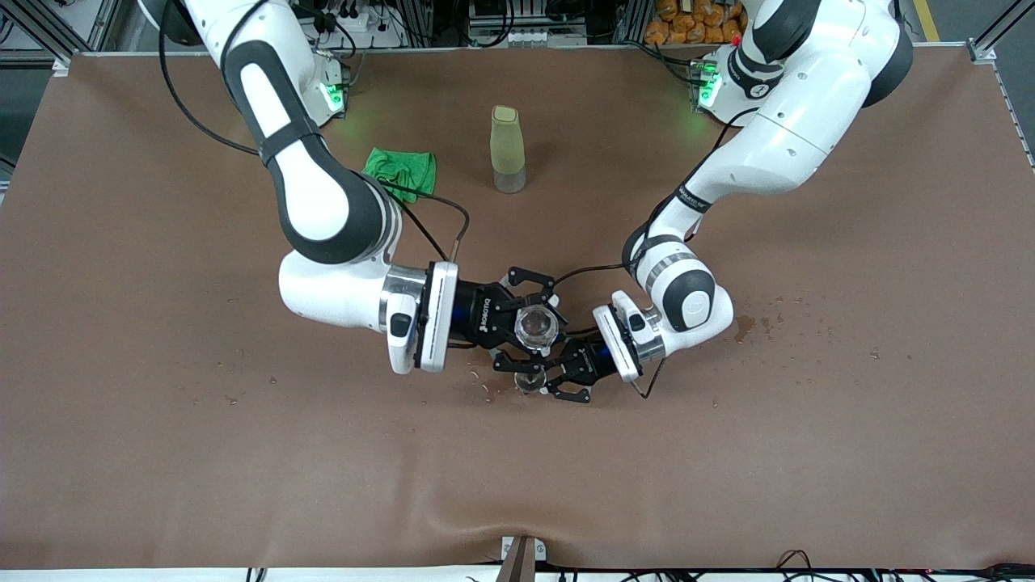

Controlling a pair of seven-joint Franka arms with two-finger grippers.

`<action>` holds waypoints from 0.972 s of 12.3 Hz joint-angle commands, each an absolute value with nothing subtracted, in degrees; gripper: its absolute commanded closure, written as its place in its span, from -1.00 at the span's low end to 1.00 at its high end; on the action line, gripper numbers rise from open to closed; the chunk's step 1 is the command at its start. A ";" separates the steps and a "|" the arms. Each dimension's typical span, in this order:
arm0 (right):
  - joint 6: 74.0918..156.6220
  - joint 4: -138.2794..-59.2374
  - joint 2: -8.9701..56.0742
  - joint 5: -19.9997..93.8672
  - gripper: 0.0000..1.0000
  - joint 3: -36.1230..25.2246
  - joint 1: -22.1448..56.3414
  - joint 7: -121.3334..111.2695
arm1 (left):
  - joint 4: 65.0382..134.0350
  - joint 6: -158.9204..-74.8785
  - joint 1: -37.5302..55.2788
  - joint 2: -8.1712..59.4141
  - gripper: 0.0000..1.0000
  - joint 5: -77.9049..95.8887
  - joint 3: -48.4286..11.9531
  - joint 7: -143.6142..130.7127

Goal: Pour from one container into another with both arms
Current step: 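Tilt the jigger with the left gripper over the beaker's rim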

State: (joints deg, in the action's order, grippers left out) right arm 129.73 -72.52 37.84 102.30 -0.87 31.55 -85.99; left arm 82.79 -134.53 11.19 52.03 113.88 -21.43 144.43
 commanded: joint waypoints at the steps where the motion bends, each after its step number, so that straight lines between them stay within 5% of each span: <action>1: 131.22 -77.60 34.37 103.36 1.00 -0.79 32.26 -80.27 | 81.74 -135.26 11.51 52.29 1.00 114.70 -21.45 143.96; 12: 134.55 -81.21 31.47 103.53 1.00 -0.70 34.10 -63.46 | 81.74 -135.26 11.69 52.29 1.00 115.05 -21.45 143.96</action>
State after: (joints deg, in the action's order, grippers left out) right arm 132.71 -78.00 34.13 102.31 -0.55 33.31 -64.37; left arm 82.79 -134.56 11.22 52.03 113.88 -21.44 144.42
